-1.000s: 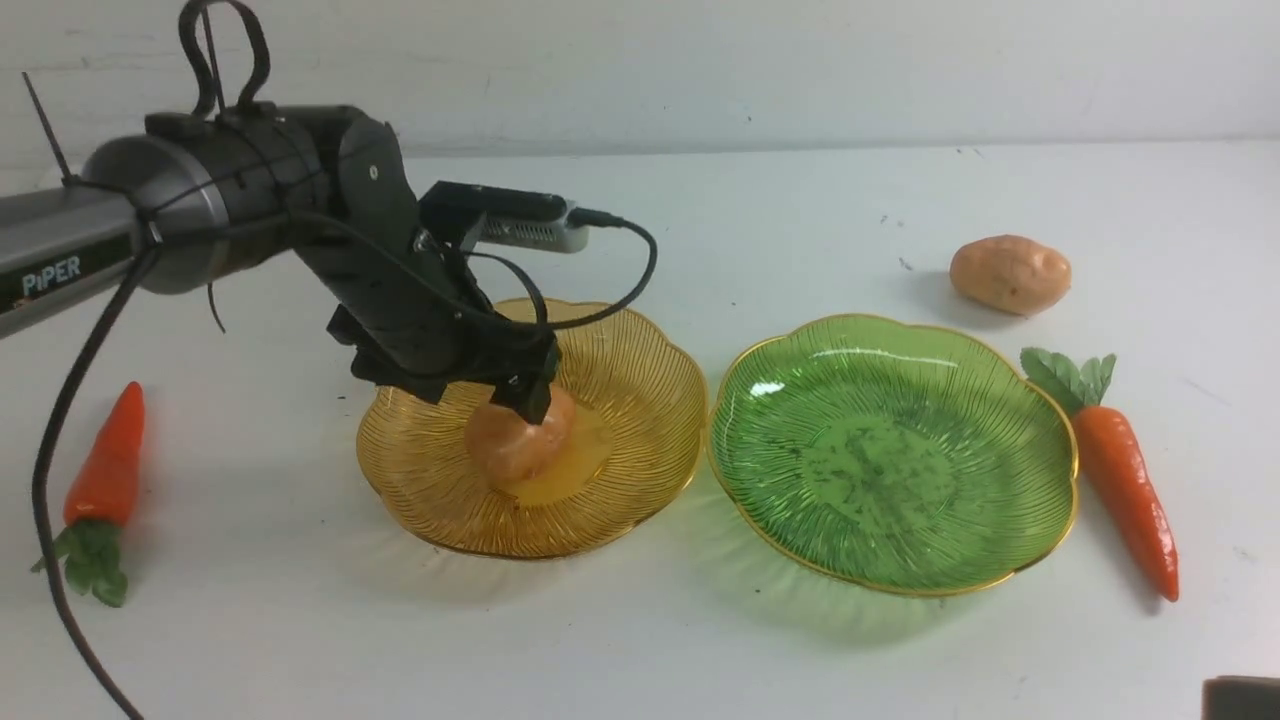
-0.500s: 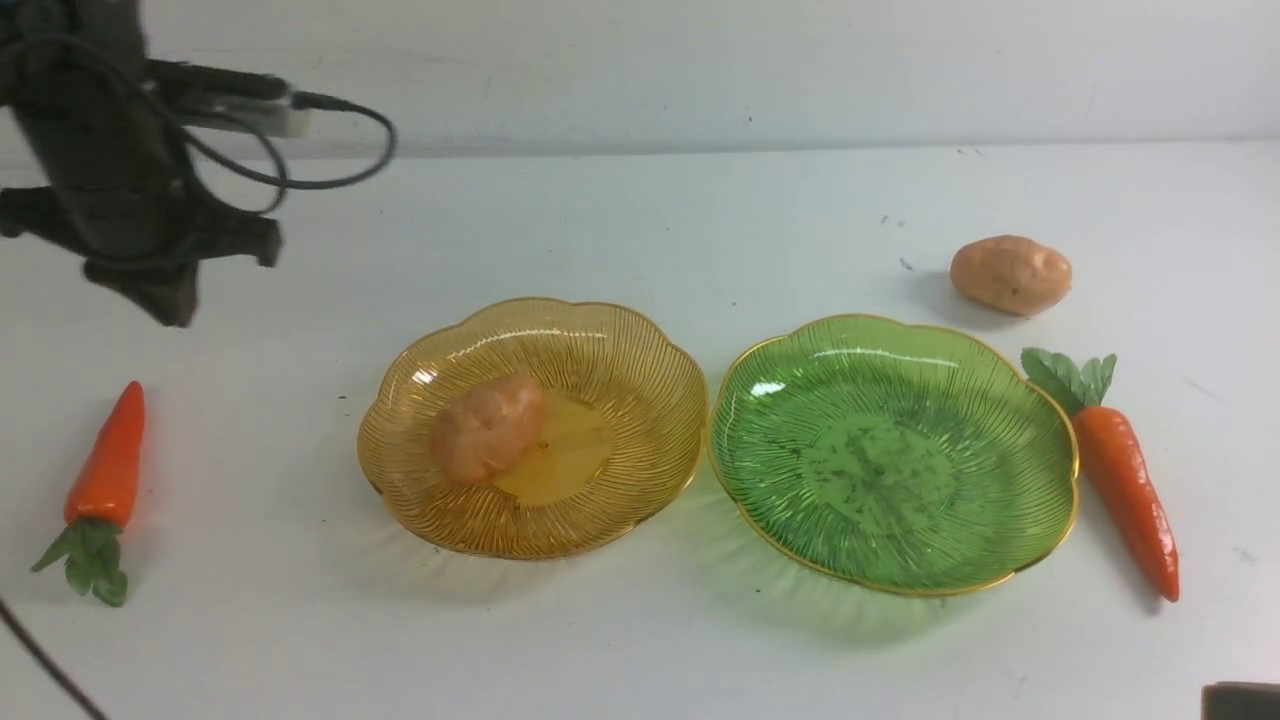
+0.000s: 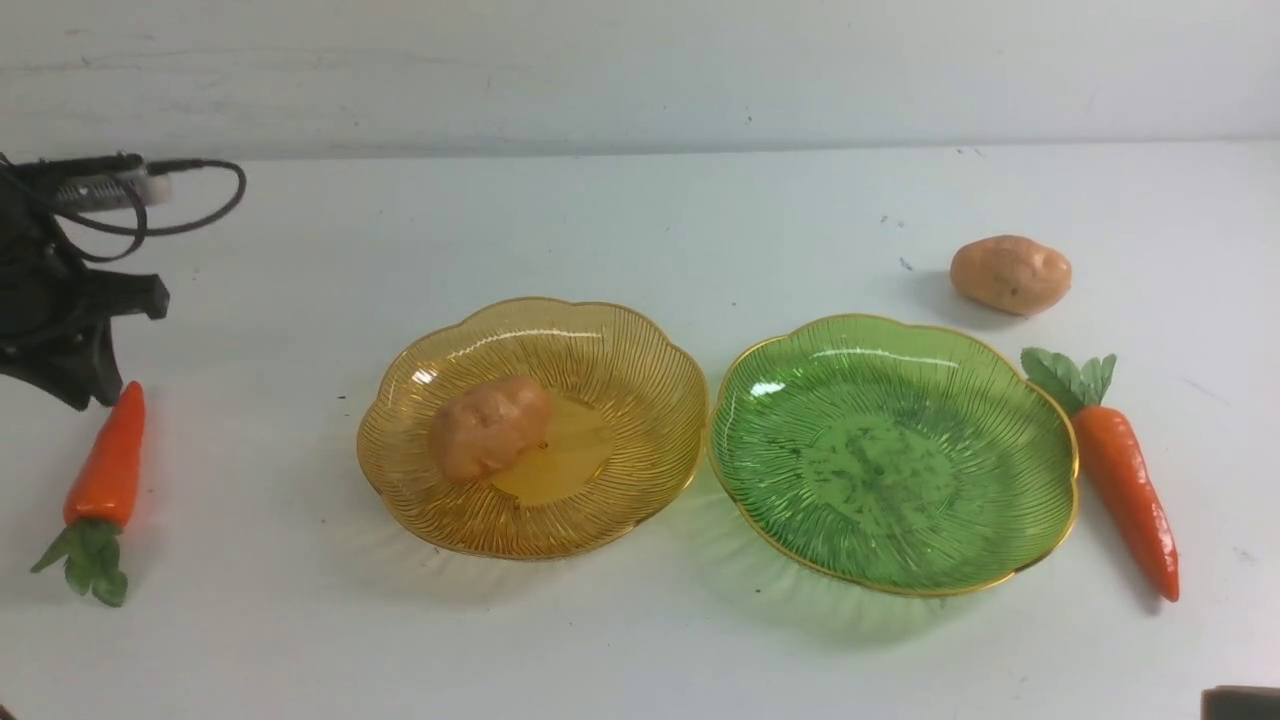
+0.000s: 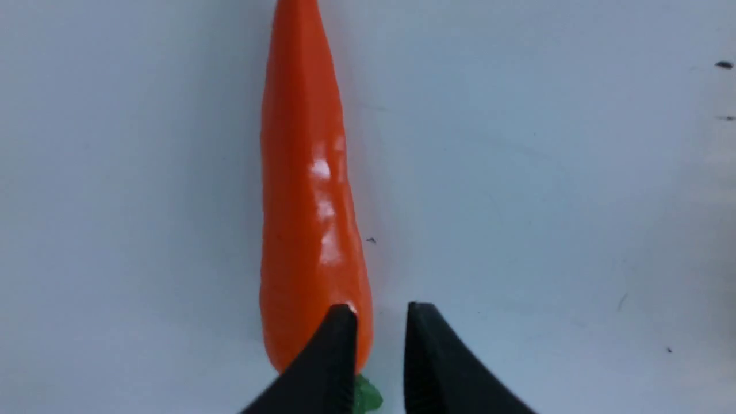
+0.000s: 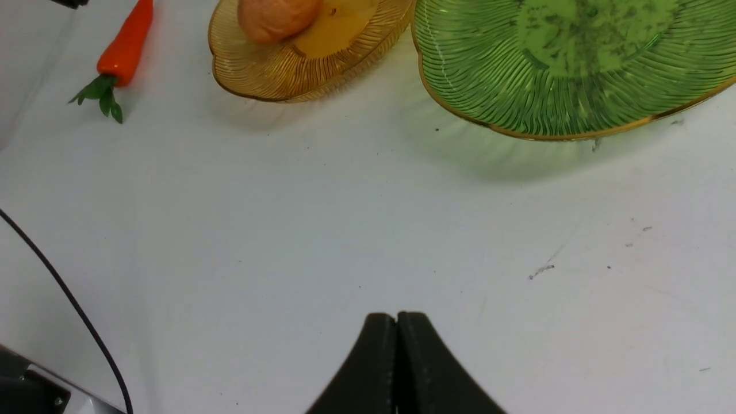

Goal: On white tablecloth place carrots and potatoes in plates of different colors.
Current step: 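Pick up the carrot from the table and place it on the green plate with the left gripper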

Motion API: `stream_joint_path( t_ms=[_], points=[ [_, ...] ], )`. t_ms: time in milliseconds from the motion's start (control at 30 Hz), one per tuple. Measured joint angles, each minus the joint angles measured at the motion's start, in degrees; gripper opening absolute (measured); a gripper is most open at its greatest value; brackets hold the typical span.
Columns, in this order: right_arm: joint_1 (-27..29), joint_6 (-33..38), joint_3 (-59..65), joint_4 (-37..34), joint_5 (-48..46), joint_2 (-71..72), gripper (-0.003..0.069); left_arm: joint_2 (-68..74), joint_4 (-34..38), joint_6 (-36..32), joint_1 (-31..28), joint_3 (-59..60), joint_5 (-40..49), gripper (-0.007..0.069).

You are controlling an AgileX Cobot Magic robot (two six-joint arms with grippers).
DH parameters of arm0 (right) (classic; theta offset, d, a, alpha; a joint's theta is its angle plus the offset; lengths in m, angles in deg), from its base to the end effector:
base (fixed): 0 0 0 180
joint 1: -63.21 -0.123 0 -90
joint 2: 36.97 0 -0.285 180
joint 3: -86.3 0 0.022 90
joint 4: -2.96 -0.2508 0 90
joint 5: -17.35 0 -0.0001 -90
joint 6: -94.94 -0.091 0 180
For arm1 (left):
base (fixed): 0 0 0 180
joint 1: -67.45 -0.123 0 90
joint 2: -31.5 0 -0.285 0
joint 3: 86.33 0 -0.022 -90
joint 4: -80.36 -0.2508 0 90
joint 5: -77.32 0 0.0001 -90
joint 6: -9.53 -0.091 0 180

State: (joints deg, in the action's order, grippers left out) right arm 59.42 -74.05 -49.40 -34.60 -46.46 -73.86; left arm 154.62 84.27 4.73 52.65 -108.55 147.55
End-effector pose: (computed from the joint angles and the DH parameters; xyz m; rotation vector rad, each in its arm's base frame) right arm 0.0626 0.0541 0.2964 -0.1803 2.3885 0.7939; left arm 0.4077 0.1017 0.2461 -0.2863 2.9635 -0.0576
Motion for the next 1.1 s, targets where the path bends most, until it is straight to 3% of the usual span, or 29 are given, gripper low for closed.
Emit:
stream_joint_path(
  t_ms=[133, 233, 400, 500, 567, 600, 767, 833, 1100],
  points=[
    [0.00, -0.19, 0.00, 0.00, 0.00, 0.00, -0.0017, 6.07, -1.46, -0.81, 0.00, 0.00, -0.12, 0.0356],
    [0.00, -0.19, 0.00, 0.00, 0.00, 0.00, -0.0017, 8.67, -3.57, -0.81, 0.00, 0.00, -0.17, 0.0484],
    [0.00, -0.19, 0.00, 0.00, -0.01, 0.00, -0.0017, 11.44, -6.11, -0.81, -0.02, 0.00, -0.28, 0.0576],
    [0.00, -0.19, 0.00, 0.00, -0.01, 0.00, -0.0017, 12.09, -6.37, -0.76, -0.02, 0.00, -0.38, 0.0557],
    [0.00, -0.19, 0.00, 0.00, -0.06, 0.00, -0.0017, 12.34, -5.13, -0.35, -0.02, -0.15, -0.39, 0.0332],
    [0.00, -0.19, 0.00, 0.00, -0.06, 0.00, -0.0017, 12.13, -4.33, -0.35, -0.02, -0.64, -0.39, 0.0279],
    [0.00, -0.19, 0.00, 0.00, -0.06, 0.00, -0.0017, 9.92, -0.40, -0.31, 0.44, -3.74, -0.34, 0.0269],
    [0.00, -0.19, 0.00, 0.00, -0.06, 0.00, -0.0017, 5.42, 3.90, -0.43, 3.32, -7.77, -0.34, 0.0269],
    [0.00, -0.19, 0.00, 0.31, -0.17, 0.00, -0.0017, -1.18, 12.24, -5.91, 25.09, -12.48, 0.18, 0.0269]
  ],
)
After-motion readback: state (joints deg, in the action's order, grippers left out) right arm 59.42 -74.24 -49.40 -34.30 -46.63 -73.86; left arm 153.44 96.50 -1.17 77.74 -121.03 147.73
